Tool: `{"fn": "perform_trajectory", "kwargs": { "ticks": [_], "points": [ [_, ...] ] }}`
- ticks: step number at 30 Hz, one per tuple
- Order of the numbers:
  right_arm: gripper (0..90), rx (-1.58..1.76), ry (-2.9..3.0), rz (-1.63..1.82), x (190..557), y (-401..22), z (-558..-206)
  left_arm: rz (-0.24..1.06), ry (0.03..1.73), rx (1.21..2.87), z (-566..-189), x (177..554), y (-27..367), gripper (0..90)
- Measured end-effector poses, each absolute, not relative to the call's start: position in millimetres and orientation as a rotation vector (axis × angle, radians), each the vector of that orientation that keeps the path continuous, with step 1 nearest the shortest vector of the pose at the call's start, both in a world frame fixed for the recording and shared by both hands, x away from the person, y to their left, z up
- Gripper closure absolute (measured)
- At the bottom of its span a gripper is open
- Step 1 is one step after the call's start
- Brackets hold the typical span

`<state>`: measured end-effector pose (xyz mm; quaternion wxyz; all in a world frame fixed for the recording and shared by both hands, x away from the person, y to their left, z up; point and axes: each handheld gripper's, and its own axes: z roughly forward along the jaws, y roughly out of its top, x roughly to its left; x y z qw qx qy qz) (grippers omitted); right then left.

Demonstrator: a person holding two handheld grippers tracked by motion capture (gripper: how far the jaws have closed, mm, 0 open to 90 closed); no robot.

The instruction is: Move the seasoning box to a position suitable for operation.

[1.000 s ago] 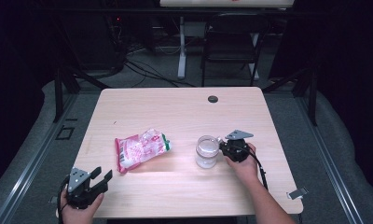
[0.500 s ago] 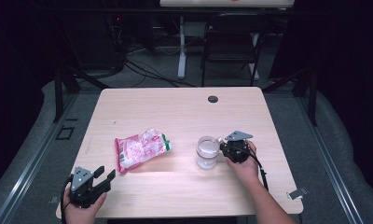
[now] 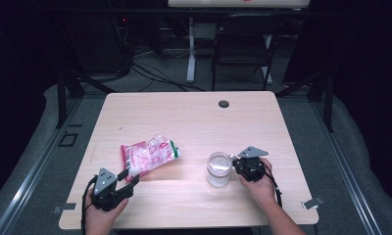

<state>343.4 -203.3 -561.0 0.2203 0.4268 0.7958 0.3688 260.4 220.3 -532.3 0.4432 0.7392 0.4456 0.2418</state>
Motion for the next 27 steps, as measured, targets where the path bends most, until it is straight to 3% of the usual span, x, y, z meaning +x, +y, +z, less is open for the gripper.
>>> {"fn": "perform_trajectory", "kwargs": {
  "ticks": [3, 12, 18, 27],
  "points": [
    [84.9, 1.152, 2.208, 1.003, 329.2, -198.0, -559.0, 0.609, 1.053, 1.844, -532.2, 263.9, 208.9, 51.7],
    [84.4, 1.203, 2.204, 0.996, 306.0, -197.6, -561.0, 0.479, 0.971, 1.904, -531.5, 274.8, 170.0, 55.1],
    [73.7, 1.237, 2.187, 1.068, 288.3, -201.9, -555.3, 0.439, 0.9, 1.944, -531.3, 279.2, 149.0, 59.9],
    [73.2, 1.135, 2.222, 1.018, 271.4, -203.2, -554.6, 0.417, 0.838, 1.969, -528.9, 287.0, 131.5, 63.0]
  ]
}}
